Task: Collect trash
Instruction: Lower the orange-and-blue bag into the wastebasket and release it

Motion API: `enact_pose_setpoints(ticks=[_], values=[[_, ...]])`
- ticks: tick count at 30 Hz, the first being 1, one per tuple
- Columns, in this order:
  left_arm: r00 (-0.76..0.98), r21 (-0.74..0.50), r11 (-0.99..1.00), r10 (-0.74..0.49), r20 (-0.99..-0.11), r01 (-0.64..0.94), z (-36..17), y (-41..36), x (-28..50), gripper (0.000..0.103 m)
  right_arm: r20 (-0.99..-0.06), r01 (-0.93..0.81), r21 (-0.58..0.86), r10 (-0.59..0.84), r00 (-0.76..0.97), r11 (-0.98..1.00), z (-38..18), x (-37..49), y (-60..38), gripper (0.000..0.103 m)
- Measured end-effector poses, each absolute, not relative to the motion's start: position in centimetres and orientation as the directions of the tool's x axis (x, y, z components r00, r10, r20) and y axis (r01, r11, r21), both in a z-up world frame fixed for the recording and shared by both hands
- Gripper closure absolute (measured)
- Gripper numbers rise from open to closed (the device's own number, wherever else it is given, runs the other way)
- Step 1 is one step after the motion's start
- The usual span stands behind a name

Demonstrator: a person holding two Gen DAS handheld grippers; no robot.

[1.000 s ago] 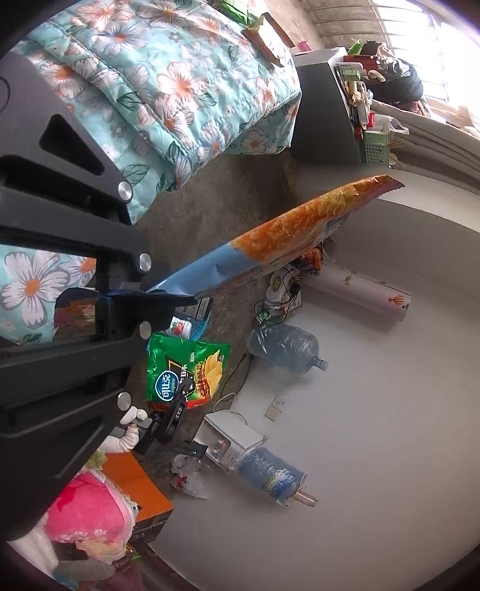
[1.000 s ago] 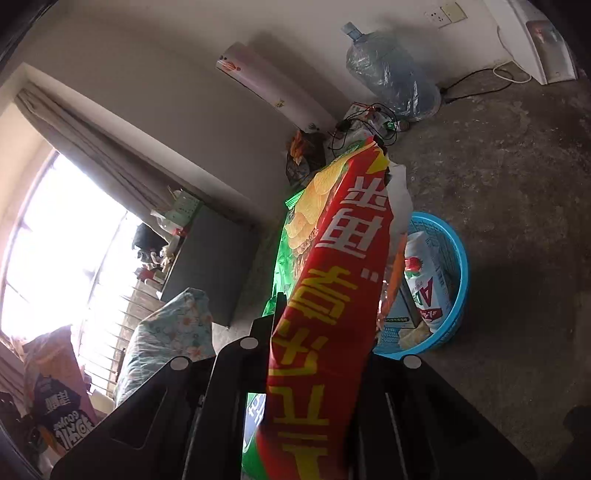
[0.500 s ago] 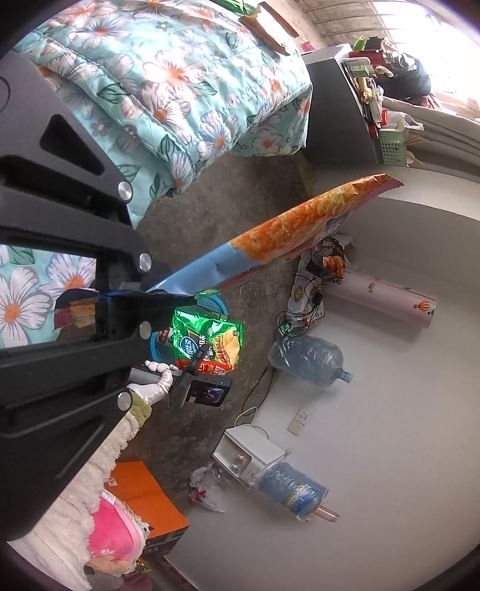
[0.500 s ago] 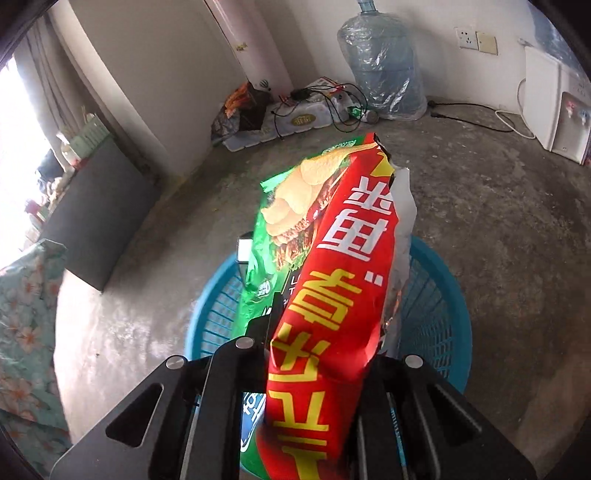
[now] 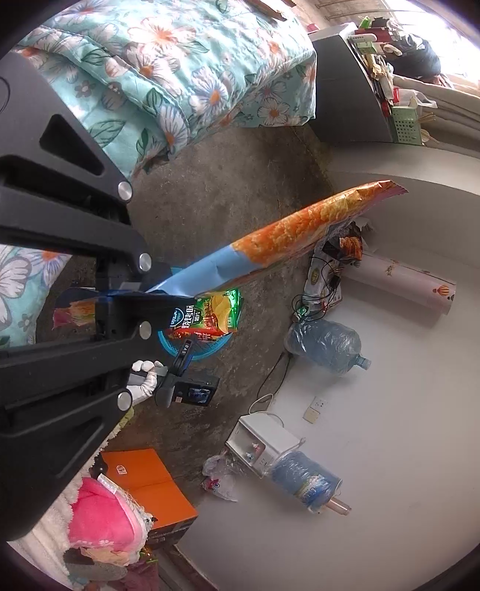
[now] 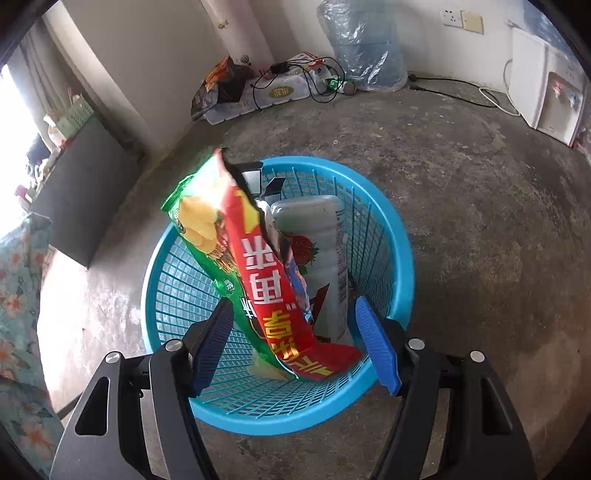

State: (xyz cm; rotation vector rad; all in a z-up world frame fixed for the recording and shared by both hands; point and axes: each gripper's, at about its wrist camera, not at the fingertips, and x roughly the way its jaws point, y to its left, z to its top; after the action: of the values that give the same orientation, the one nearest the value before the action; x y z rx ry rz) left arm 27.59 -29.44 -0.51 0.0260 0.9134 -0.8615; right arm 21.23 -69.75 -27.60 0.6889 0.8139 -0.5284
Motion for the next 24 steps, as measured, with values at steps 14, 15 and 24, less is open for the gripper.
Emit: enact_pose_setpoints(ticks=[14,15,24], values=[[0.071,-0.34,0.726,-0.47,-0.88,0.598,-9.5,-46.2,33.7,0.103,-0.561,0.595,0.755,-0.198,0.804,0.275,-26.0,7.6,-67.6,0.036],[0.067,-0.321,0.741,-0.441,-0.895,0.589,-10.7,-47.8,34.4,0.103,-0.556,0.591,0.764,-0.2,0.807,0.259,-26.0,6.9,-67.1,0.036],[0.14,-0.171,0.823,-0.289,-0.947,0.541,-19.8,-58.2,35.5,0.074,-0.566,0.591,0.773,-0.171,0.806,0.229,-26.1,4.3,-65.9,0.036]])
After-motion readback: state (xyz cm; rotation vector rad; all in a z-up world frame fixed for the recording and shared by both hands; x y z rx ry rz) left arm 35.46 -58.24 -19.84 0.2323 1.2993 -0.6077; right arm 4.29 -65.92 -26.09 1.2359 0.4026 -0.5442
